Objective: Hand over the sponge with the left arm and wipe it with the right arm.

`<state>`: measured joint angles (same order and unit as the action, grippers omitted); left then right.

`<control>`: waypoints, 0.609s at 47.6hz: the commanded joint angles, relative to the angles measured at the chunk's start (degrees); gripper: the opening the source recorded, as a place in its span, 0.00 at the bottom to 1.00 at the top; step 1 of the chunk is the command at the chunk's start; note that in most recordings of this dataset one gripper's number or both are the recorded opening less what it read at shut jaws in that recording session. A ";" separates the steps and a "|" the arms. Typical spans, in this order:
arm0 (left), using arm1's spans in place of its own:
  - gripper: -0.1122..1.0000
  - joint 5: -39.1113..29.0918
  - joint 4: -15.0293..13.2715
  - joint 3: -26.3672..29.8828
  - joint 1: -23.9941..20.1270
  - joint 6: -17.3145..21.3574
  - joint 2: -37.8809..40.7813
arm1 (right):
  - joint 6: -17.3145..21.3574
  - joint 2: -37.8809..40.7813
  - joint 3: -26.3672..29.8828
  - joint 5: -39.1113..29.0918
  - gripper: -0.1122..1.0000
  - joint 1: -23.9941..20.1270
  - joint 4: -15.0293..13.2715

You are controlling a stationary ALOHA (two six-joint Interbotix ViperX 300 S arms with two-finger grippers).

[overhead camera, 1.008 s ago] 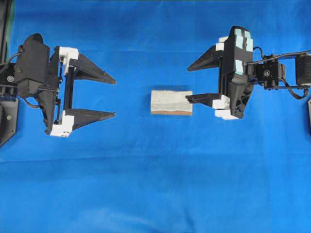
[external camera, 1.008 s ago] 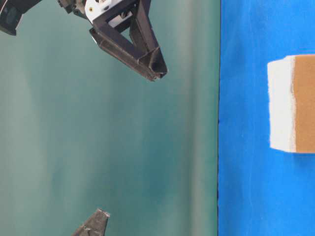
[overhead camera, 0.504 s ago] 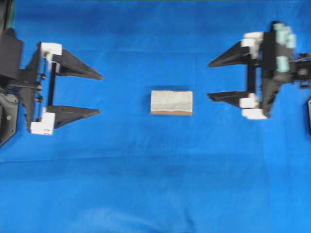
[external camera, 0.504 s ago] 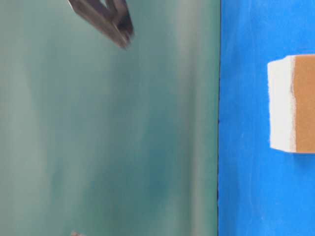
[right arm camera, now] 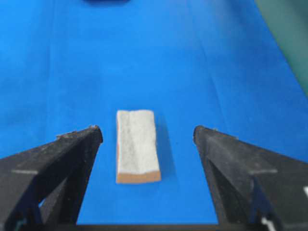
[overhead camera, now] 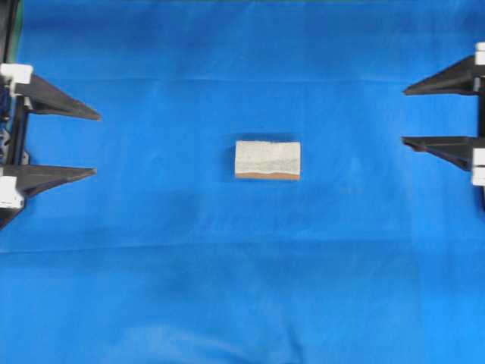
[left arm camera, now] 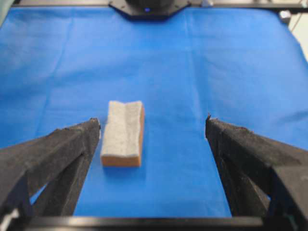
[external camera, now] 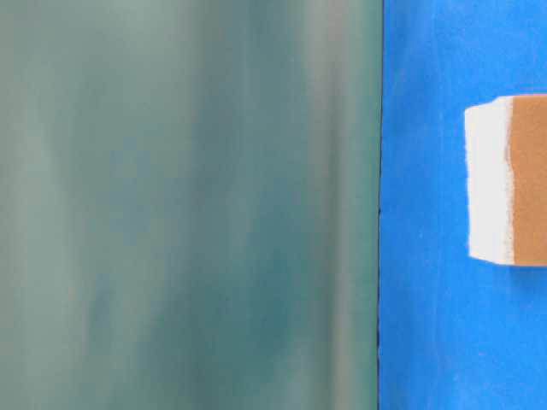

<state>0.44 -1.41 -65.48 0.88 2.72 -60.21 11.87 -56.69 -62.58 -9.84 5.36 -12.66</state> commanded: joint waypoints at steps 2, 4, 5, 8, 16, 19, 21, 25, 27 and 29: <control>0.91 0.18 0.09 -2.11 0.18 -0.18 -4.13 | 0.18 -4.48 -2.64 0.09 0.76 -0.18 0.44; 0.91 0.09 0.09 -3.25 0.18 -0.26 -5.80 | 0.26 -5.89 -3.87 0.09 0.76 -0.18 0.62; 0.91 0.09 0.09 -4.04 0.18 -0.26 -6.94 | 0.26 -6.50 -4.57 0.09 0.76 -0.09 0.79; 0.91 -0.09 0.09 -5.71 0.18 -0.26 -8.70 | 0.26 -8.09 -6.24 0.09 0.76 -0.09 1.41; 0.90 -0.70 0.09 -9.84 0.18 -0.44 -11.43 | 0.26 -9.58 -10.55 2.11 0.75 -0.09 3.96; 0.90 -0.18 0.00 -11.34 0.18 -0.70 -11.87 | 0.35 -9.05 -11.51 4.31 0.75 -0.09 4.31; 0.90 0.00 -0.09 -12.04 0.18 -0.79 -11.95 | 0.35 -8.44 -12.39 5.98 0.75 -0.18 4.31; 0.90 0.26 -0.18 -12.92 0.18 -0.88 -11.95 | 0.35 -7.21 -13.54 8.35 0.75 -0.09 4.48; 0.90 0.35 -0.26 -13.18 0.18 -1.05 -11.95 | 0.35 -6.68 -13.97 9.32 0.75 -0.09 4.57; 0.90 0.26 -0.26 -13.36 0.18 -1.23 -11.95 | 0.35 -6.15 -14.33 10.20 0.75 -0.09 4.57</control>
<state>0.09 -1.49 -79.19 0.88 1.67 -72.51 12.13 -64.25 -77.26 -1.76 5.36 -8.35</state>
